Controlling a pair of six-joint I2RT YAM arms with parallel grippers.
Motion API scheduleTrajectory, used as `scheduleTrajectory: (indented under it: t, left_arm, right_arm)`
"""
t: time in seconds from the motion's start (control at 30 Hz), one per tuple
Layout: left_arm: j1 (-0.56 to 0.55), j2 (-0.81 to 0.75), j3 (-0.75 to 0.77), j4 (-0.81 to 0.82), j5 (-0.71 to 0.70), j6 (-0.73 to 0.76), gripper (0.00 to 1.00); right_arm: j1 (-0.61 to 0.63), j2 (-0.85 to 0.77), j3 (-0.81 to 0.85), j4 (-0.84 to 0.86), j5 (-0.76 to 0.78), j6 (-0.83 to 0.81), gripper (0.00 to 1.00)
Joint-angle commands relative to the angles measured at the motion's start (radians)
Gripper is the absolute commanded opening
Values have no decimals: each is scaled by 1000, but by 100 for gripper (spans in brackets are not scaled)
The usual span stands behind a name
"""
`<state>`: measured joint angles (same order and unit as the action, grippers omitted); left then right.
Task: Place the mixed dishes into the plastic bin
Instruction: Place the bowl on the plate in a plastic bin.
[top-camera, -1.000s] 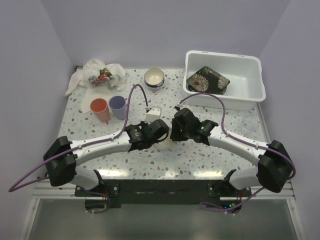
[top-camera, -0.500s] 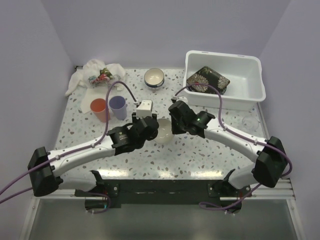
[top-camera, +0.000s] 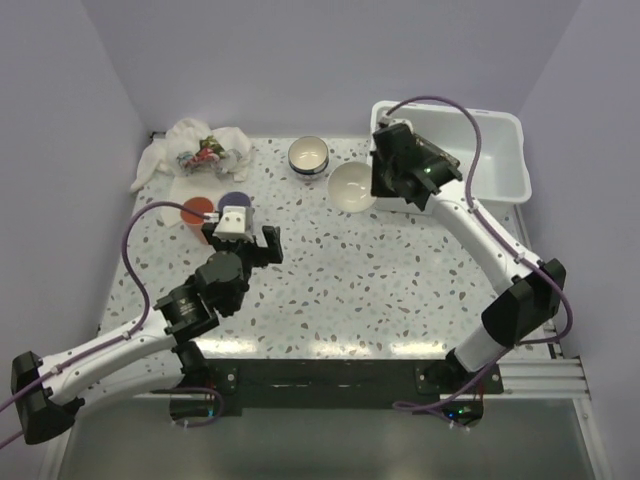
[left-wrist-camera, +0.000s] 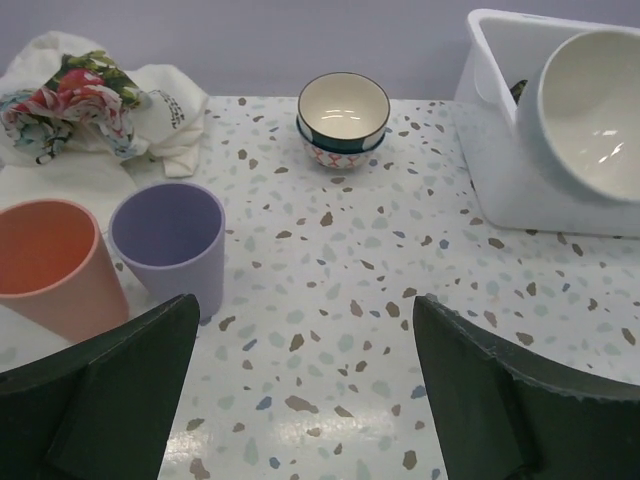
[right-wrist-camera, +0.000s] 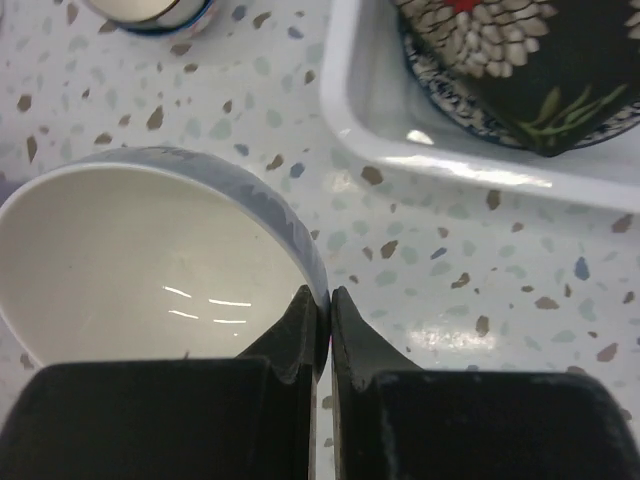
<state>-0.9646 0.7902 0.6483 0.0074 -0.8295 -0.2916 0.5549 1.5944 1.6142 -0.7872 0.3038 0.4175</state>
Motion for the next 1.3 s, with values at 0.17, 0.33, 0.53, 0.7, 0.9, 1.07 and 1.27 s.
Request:
scheduleTrajectory:
  t: [0.17,0.33,0.53,0.7,0.9,1.07,1.27]
  left_arm:
    - [29,49,-65,163,-16,128,93]
    - [69,109,-45,175,33,129,93]
    - [81,116,-53,184,50,127,92]
    - [83,133,-49,181,55,132,92]
    - [83,144,-45,180,67,132,91]
    - [83,155,-42,175,72,132,91]
    - [81,159,-39,175,78,134,91]
  right_arm:
    - [-263,229,410,-76,17,-22,0]
    - [-360,396,572,-112,8,18,0]
    - [-437,492,650,-104,18,66,0]
    - [-493,541,642,-73,5,96,0]
    - [-538,607,655,-44,-69,121,0]
    - [-544,647,662,-35,-91,135,0]
    - [-546,677,651,-20,-124,141,0]
